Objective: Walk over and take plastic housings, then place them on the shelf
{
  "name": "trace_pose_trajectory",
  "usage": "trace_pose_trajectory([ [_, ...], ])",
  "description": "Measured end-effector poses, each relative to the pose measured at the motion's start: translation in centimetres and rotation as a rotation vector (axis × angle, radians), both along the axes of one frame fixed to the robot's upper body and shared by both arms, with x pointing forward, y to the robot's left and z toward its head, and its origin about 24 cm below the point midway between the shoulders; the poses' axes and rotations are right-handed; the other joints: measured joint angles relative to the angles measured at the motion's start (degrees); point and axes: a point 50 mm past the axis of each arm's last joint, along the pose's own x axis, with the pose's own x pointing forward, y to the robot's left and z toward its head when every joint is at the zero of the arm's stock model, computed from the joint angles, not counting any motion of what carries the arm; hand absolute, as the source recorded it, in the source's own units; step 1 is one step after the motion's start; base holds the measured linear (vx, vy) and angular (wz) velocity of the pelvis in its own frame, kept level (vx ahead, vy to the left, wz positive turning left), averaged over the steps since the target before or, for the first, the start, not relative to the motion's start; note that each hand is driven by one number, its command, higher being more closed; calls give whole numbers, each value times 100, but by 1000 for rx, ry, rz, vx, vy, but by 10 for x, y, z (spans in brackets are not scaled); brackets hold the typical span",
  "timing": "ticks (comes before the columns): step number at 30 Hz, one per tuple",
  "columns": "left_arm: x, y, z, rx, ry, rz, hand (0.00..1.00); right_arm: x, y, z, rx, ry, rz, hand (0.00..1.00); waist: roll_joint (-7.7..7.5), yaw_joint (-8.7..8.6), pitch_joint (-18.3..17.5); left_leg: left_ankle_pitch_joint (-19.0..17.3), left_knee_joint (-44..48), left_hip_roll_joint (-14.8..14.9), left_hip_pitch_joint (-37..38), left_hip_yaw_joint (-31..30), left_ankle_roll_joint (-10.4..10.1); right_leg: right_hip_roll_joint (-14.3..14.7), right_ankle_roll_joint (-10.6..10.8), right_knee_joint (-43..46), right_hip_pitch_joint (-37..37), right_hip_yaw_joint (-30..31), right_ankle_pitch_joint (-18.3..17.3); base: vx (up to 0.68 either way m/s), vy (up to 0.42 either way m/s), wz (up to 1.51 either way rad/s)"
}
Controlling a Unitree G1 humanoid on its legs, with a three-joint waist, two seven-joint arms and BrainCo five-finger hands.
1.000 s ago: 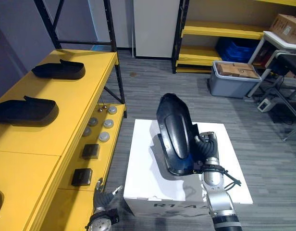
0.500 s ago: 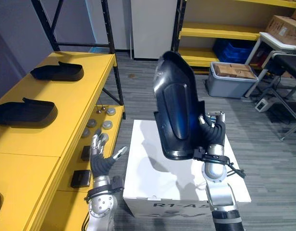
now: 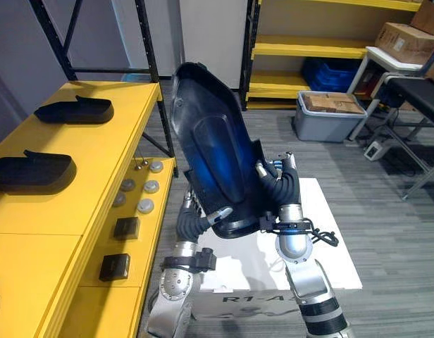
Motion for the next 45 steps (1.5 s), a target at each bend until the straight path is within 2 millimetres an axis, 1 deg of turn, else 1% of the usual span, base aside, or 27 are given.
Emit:
trace_pose_trajectory([
  [3, 0, 1, -1, 16, 1, -5, 0, 0, 0, 0, -2, -2, 7, 100, 44, -65, -48, -3, 0, -5, -11, 3, 5, -2, 3, -9, -8, 2, 3, 2, 5, -1],
  [4, 1, 1, -2, 21, 4, -7, 100, 0, 0, 0, 2, 0, 11, 100, 58, -82, -73, -3, 0, -6, -17, 4, 5, -2, 5, -20, -8, 2, 8, 0, 0, 0],
  [9, 3, -1, -5, 31, 19, -17, 100, -1, -4, -3, -1, 8, 26, 100, 83, -120, -114, -4, 2, -8, -47, 55, 6, 4, 0, -111, -9, 21, 80, 0, 9, -4],
  [10, 4, -1, -7, 35, 30, -17, 100, -1, -4, -3, -7, 6, 30, 0, 102, -129, -126, -4, 3, -10, -58, 61, 6, 5, 2, -141, -11, 27, 101, -5, 18, -5],
  [16, 7, 1, -10, 46, 47, 9, 100, -8, -4, -12, 31, 33, 71, 0, 165, -141, -252, -4, 4, -11, -66, 80, 6, 10, 0, -202, 2, 41, 140, -4, 9, -1],
  [17, 9, 6, -11, 49, 58, 43, 100, -15, 0, -11, 46, 27, 128, 0, 166, -142, -288, -5, 11, -3, -66, 92, 7, 19, -11, -210, 2, 55, 159, -23, 30, -4],
  [21, 11, 12, -9, 59, 50, 63, 100, -16, 2, -12, 62, 32, 166, 0, 165, -148, -319, -6, 18, -3, -68, 101, 8, 21, -11, -216, 2, 67, 180, -8, 9, -1],
  [24, 13, 16, -7, 67, 36, 70, 100, -15, -5, -11, 45, 41, 198, 0, 163, -133, -326, -6, 18, -2, -65, 121, 8, 22, -12, -216, 3, 88, 188, -4, 9, -2],
  [26, 14, 19, -4, 74, 20, 68, 100, -17, -14, -6, 31, 27, 223, 0, 163, -128, -326, -6, 15, -2, -61, 148, 8, 25, -11, -216, 4, 139, 194, -9, 26, -7],
  [29, 15, 21, 1, 92, -5, 72, 100, -19, -42, 8, 59, -28, 166, 0, 163, -131, -326, -8, 4, 1, -46, 189, 12, 27, -7, -215, 1, 175, 196, -3, 19, -6],
  [30, 15, 24, 2, 96, -12, 80, 100, -21, -55, 13, 75, -51, 120, 0, 163, -133, -326, -10, 2, 2, -45, 194, 15, 28, -7, -215, 1, 179, 196, -2, 15, -4],
  [32, 15, 36, 3, 95, -16, 126, 100, -27, -91, 22, 103, -102, -3, 0, 163, -156, -326, -16, -3, 10, -42, 226, 24, 35, -6, -215, -10, 197, 196, 0, 14, -6],
  [33, 14, 40, 3, 97, -17, 144, 100, -28, -99, 23, 107, -108, -32, 0, 162, -182, -326, -18, -6, 14, -40, 236, 25, 38, -6, -215, -14, 202, 196, 1, 9, -6],
  [34, 12, 49, 4, 106, -20, 181, 100, -32, -117, 24, 115, -116, -98, 0, 162, -234, -325, -19, -12, 19, -44, 239, 26, 43, -5, -215, -24, 207, 195, 2, 3, -3],
  [35, 10, 54, 4, 113, -22, 206, 100, -36, -130, 23, 123, -118, -151, 0, 162, -261, -325, -20, -17, 22, -52, 240, 26, 47, -5, -215, -37, 209, 194, 5, 4, -5],
  [36, 6, 60, 4, 121, -22, 232, 100, -42, -147, 21, 154, -117, -218, 0, 163, -282, -325, -20, -23, 30, -60, 268, 26, 55, -4, -215, -63, 239, 194, 8, 6, -8],
  [37, 5, 64, 4, 130, -23, 250, 100, -45, -156, 19, 170, -115, -253, 0, 163, -282, -325, -21, -27, 36, -64, 283, 25, 62, -5, -215, -76, 275, 194, 10, 10, -14],
  [38, 1, 70, 4, 135, -23, 277, 100, -52, -174, 12, 199, -101, -329, 0, 163, -289, -325, -25, -41, 47, -64, 315, 22, 73, -5, -215, -98, 307, 194, 11, 10, -13],
  [39, -3, 74, 5, 136, -23, 298, 100, -59, -191, 2, 226, -65, -412, 0, 163, -314, -325, -29, -47, 50, -67, 328, 20, 77, -5, -215, -108, 323, 194, 11, 6, -10],
  [40, -5, 77, 5, 138, -24, 309, 100, -62, -199, -5, 237, -39, -452, 0, 164, -335, -325, -34, -48, 52, -68, 328, 18, 78, -5, -215, -110, 324, 193, 16, 5, -5],
  [41, -9, 83, 6, 152, -27, 337, 100, -72, -217, -27, 269, 46, -541, 0, 165, -394, -324, -44, -46, 57, -74, 335, 14, 83, -3, -215, -121, 333, 190, 0, 0, 0],
  [43, -13, 87, 7, 158, -30, 356, 100, -83, -232, -54, 285, 162, -622, 0, 168, -421, -325, -52, -46, 61, -88, 343, 11, 87, 0, -215, -143, 343, 186, 8, 3, -4],
  [45, -20, 89, 7, 161, -33, 367, 100, -104, -247, -102, 315, 390, -717, 0, 189, -470, -330, -71, -23, 63, -162, 355, 4, 88, 2, -210, -212, 352, 185, 2, 4, -2],
])
